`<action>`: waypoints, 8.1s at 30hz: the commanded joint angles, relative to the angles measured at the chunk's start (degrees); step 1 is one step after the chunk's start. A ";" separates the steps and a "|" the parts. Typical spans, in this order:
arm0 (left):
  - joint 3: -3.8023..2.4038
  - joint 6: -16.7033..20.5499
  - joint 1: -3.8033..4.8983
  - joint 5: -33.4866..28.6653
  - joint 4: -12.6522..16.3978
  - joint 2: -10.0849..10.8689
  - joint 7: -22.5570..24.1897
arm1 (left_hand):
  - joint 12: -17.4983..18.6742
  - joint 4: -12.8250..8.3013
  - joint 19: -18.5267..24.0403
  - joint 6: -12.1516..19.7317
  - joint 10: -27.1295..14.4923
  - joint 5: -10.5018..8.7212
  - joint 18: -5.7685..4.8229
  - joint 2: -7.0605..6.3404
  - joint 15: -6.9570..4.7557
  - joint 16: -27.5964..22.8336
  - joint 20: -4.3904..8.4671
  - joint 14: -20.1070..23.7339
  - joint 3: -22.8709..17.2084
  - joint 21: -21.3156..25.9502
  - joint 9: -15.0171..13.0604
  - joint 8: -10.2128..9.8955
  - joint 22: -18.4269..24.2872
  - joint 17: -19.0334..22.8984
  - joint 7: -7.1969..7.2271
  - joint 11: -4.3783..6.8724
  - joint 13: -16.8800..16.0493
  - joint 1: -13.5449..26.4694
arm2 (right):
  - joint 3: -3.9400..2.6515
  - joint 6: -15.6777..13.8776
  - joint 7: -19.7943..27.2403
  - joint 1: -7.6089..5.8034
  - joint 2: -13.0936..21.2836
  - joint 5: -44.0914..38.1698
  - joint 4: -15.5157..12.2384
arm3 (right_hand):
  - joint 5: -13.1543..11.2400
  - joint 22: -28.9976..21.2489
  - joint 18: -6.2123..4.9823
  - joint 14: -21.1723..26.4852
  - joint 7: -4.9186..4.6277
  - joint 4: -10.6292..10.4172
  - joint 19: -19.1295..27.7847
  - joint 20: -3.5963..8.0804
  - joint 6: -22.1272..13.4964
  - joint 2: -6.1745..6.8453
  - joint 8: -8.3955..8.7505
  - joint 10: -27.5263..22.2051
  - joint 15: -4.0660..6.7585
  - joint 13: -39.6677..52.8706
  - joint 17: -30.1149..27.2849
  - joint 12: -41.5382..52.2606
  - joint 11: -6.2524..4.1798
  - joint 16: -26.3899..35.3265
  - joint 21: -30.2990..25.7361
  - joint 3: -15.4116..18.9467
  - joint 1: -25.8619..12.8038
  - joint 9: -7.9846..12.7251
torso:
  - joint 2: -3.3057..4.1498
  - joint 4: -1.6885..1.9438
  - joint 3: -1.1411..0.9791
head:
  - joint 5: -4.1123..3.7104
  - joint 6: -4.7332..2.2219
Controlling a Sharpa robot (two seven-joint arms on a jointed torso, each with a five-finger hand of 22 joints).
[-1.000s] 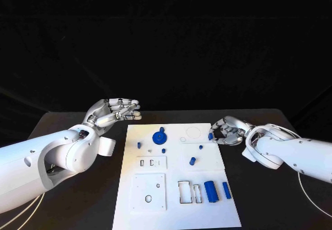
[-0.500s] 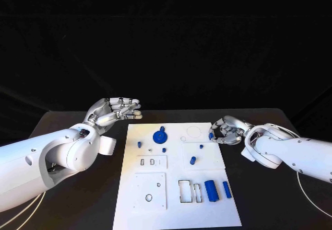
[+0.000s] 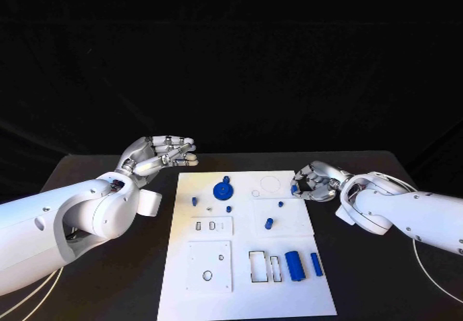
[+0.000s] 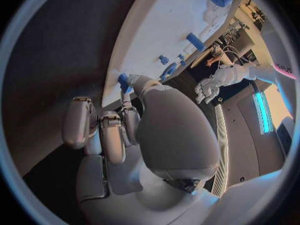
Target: Assemble the parts on the task board
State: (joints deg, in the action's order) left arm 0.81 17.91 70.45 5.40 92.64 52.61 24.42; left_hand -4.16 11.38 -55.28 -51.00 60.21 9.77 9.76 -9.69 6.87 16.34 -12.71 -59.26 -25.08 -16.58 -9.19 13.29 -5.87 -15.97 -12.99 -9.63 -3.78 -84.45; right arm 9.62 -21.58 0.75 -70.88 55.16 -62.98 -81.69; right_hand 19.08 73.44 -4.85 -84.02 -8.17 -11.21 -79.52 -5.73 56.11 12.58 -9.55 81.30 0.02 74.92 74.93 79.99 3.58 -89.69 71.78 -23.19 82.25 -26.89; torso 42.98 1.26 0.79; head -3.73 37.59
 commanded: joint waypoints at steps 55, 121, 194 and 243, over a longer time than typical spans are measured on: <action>0.62 -1.44 -0.03 0.08 -2.93 -2.14 0.00 | 0.30 -0.51 0.23 0.38 0.14 -0.16 0.68 -0.15 0.16 -0.32 -0.09 0.38 -0.59 0.22 -0.03 -0.38 0.08 -0.28 -0.51 -0.47 -0.03 -0.05 | -0.31 -5.87 -20.52 2.20 -15.84 -18.55 -15.55 | -0.19 2.01 0.62 -5.98 1.98 0.32 -1.63 1.88 1.75 -1.91 -4.73 2.09 2.21 6.07 15.07 1.68 -1.98 -0.31 1.74 -3.52 -3.61 -2.83 | -0.42 -0.03 0.00 | 2.57 1.50; 0.64 -1.57 -0.04 0.11 -2.95 -1.80 -0.36 | 0.33 -0.68 0.24 0.33 0.23 -0.19 0.67 -0.12 0.17 -0.45 -0.09 0.36 -0.83 0.18 -0.06 -0.38 0.10 -0.48 -0.52 -0.47 -0.04 0.15 | -0.13 -3.82 -23.30 4.96 -19.32 -26.74 -12.14 | -0.15 1.57 0.48 -5.98 1.67 -0.10 -1.48 1.77 0.81 0.78 -4.57 2.01 2.04 6.00 15.07 1.46 -1.74 -0.31 0.93 -2.99 -5.61 -2.64 | -0.57 -0.03 -0.07 | 2.87 2.65; 1.21 -24.39 1.29 46.31 -10.95 -13.61 -53.54 | -66.27 5.51 -18.49 4.27 11.57 0.10 -2.88 3.52 -10.34 69.72 10.01 -28.58 9.34 -54.56 -21.53 33.38 -47.16 -65.85 8.89 9.63 -53.02 22.31 | -0.62 -9.73 -6.36 -5.29 2.07 20.98 -19.04 | 0.10 -4.05 -1.26 -4.73 -0.70 -5.11 2.23 0.01 -4.57 -0.27 -1.59 -3.38 0.21 0.29 9.98 -3.87 0.39 1.44 -8.17 8.31 0.50 -0.86 | -3.63 -0.73 -1.38 | 4.66 3.90; 2.03 -31.27 2.12 50.06 -13.84 -19.20 -56.64 | -65.75 5.50 -18.72 4.66 10.87 0.23 -3.01 4.44 -10.42 69.63 10.12 -28.53 9.57 -55.15 -22.16 33.66 -47.95 -65.66 8.95 9.69 -52.07 22.96 | -0.38 -9.12 -7.70 -5.20 0.97 19.14 -17.76 | 0.05 -4.29 -1.32 -4.72 -0.70 -5.32 2.35 0.03 -4.61 -0.31 -1.71 -3.67 0.20 -0.09 9.91 -4.20 0.39 1.48 -8.54 8.23 0.05 -0.89 | -3.34 -0.68 -1.15 | 4.93 5.38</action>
State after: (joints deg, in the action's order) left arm 2.84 -12.04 72.52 55.51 78.86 33.60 -32.39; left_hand -70.21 16.99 -73.51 -46.69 71.48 9.98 7.07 -5.29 -3.17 85.86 -2.67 -84.04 -15.81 -71.44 -31.30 46.57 -53.75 -74.93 -4.18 -0.01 -55.87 -61.81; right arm 9.22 -31.60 -6.79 -76.12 56.18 -43.07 -99.44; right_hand 18.97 69.13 -5.72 -83.92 -8.89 -16.36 -77.54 -5.85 51.29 12.68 -11.07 78.00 0.11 74.85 74.95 76.04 3.79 -88.35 63.53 -14.73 82.51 -27.72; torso 39.63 0.62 -0.35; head 1.25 42.84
